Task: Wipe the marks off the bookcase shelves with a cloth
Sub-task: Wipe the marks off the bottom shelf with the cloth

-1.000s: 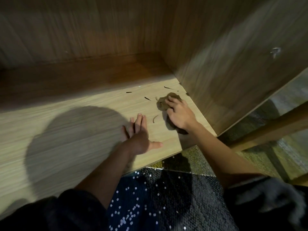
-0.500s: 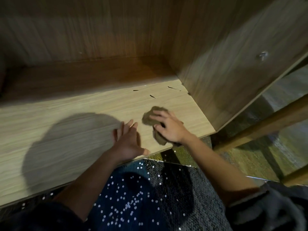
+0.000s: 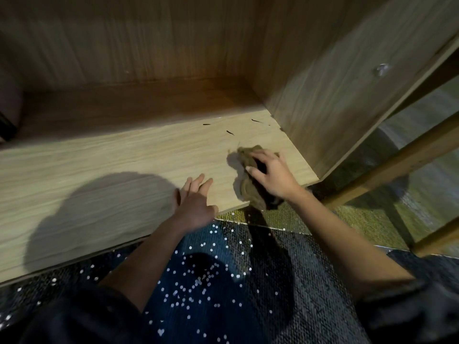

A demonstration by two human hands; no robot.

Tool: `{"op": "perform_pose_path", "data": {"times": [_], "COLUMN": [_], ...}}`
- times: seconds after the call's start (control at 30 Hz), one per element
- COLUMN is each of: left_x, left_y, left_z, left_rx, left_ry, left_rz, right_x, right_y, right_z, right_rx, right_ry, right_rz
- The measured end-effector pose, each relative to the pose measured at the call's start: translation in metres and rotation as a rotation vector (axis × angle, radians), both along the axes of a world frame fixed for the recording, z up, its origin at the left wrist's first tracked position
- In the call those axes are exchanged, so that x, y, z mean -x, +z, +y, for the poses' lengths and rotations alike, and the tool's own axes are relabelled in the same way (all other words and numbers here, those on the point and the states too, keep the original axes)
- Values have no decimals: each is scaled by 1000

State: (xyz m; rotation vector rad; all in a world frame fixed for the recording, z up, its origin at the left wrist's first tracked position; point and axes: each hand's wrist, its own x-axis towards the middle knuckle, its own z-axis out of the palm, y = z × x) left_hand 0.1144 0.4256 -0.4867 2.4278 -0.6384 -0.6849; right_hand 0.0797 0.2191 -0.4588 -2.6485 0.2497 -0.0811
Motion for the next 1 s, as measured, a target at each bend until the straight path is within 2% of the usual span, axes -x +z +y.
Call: {"op": "perform_pose_path", "data": {"times": [0.1, 0.17, 0.27, 0.33, 0.57, 0.67, 0.77, 0.93, 1.0], "left_x": [-2, -4, -6, -9, -33, -41, -48, -54, -55], "left_y": [2, 4, 7, 8, 15, 21, 19, 12, 13], "left_z": [3, 2, -1, -3, -33, -43, -44, -43, -42], "left_rx": [8, 17, 66, 92, -116, -136, -197, -243, -260], "left_ry": [-3, 16, 56, 76, 80, 41, -16, -66, -85], "left_rz": [14, 15, -20, -39, -117, -116, -50, 11, 18], "right_x": [-20, -7, 28, 36, -45, -13, 19, -47, -42], "right_y": [-24, -24, -15, -11, -7, -13, -10, 5, 4], "right_z": [-2, 16, 45, 47, 24, 39, 44, 11, 19], "right_rx": [150, 189, 266, 321, 286, 326, 366, 404, 407], "right_ry": [-60, -28, 152, 194, -87, -66, 47, -55, -70], "right_rz": [239, 208, 98, 100, 213, 148, 120, 277, 273]}}
